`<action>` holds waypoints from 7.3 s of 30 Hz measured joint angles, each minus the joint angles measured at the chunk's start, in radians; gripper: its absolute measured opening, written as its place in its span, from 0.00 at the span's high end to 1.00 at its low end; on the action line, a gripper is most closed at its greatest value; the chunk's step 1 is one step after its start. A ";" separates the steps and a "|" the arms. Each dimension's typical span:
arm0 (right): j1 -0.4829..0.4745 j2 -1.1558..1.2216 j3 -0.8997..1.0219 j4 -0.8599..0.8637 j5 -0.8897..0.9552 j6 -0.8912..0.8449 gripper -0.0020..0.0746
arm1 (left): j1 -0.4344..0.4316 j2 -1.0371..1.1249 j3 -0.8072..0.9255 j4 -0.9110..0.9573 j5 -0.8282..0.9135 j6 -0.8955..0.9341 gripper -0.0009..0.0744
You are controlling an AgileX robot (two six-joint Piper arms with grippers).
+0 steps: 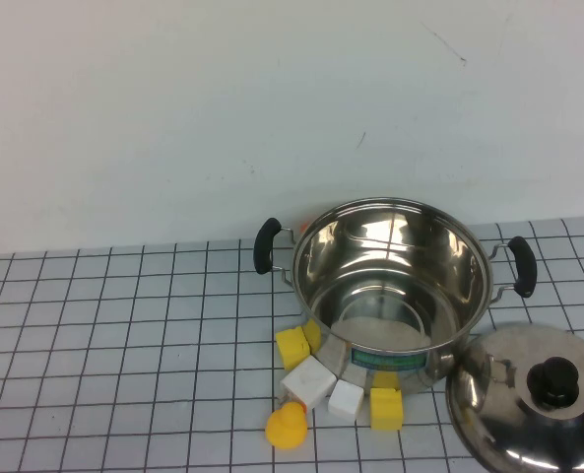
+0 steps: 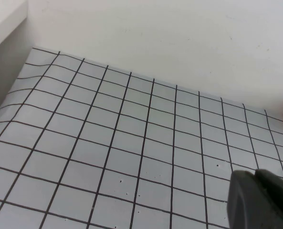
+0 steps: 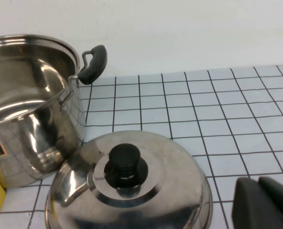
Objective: Cover the pot
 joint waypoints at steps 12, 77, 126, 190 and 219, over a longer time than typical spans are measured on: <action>0.000 0.000 0.000 -0.019 0.002 0.000 0.98 | 0.000 0.000 0.000 0.000 0.000 0.000 0.99; 0.090 0.703 -0.504 0.200 0.097 -0.278 0.66 | 0.000 0.000 0.000 0.000 0.000 -0.003 0.99; 0.201 1.961 -1.175 0.089 0.448 -0.337 0.21 | 0.000 0.000 0.000 0.000 0.000 0.000 0.99; 0.418 1.890 -1.804 0.238 0.883 -0.568 0.51 | 0.000 0.000 0.000 0.000 0.000 -0.004 0.99; 0.454 2.199 -2.132 0.082 0.883 -0.562 0.51 | 0.000 0.000 0.000 0.000 0.000 0.000 0.99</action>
